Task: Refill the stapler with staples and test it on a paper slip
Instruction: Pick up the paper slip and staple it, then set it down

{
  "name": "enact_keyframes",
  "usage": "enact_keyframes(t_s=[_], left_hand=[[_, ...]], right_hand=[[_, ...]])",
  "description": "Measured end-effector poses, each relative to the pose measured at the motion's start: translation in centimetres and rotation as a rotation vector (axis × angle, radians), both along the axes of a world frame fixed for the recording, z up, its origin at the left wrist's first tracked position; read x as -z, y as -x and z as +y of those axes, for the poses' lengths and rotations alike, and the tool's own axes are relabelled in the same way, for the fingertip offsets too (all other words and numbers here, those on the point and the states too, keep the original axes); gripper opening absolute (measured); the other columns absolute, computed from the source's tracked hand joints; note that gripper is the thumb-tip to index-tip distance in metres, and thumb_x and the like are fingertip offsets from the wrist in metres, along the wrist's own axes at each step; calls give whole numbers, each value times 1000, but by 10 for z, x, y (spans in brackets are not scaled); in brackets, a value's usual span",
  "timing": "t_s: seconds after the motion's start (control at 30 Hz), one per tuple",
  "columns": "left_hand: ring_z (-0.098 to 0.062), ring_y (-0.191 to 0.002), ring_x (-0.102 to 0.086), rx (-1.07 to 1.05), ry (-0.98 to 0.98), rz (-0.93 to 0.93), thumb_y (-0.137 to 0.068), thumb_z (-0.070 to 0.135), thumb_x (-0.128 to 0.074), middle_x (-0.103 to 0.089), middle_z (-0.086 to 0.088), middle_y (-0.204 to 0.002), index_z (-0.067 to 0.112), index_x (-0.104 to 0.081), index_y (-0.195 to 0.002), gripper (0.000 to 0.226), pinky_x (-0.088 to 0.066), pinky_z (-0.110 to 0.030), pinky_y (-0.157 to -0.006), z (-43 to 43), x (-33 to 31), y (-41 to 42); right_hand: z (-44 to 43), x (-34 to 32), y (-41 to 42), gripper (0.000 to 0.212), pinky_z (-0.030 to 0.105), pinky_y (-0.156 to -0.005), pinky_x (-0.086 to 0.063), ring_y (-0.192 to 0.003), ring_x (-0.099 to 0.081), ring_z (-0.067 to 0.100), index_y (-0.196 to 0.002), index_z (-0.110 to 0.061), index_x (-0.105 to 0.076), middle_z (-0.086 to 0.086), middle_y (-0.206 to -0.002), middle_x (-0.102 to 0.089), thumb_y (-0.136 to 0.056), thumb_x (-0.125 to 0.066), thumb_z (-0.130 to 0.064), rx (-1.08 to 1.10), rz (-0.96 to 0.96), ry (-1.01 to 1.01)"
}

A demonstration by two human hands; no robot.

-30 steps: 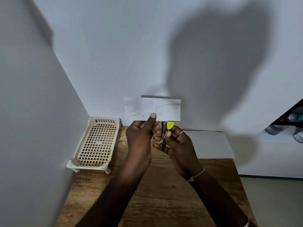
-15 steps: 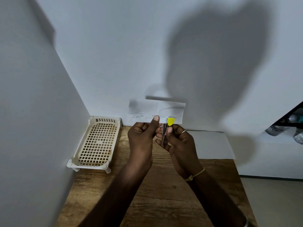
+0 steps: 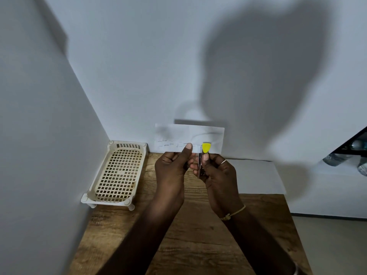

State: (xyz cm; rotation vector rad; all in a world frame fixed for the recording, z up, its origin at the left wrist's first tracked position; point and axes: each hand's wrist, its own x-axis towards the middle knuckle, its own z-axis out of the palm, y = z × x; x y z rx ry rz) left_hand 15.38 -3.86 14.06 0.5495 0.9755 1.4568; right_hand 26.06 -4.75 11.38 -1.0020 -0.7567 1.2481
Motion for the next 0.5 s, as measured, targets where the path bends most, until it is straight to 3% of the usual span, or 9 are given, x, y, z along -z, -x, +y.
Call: enact_keyframes(t_s=[0.27, 0.5], left_hand=[[-31, -79, -65, -1, 0, 5, -90, 14, -73, -68, -27, -89, -18, -67, -98, 33, -54, -36, -76, 1, 5, 1], [-32, -79, -65, -23, -37, 30, -89, 16, -75, -67, -29, -87, -23, -63, -96, 42, -55, -41, -80, 3, 5, 0]], right_hand=[[-1, 1, 3, 30, 35, -70, -57, -79, -70, 29, -96, -10, -77, 19, -93, -75, -88, -72, -38, 43, -15, -7], [0, -1, 3, 34, 37, -71, -55, -81, -72, 29, -99, -5, -74, 23, -96, -74, -91, -70, -38, 57, -37, -17]])
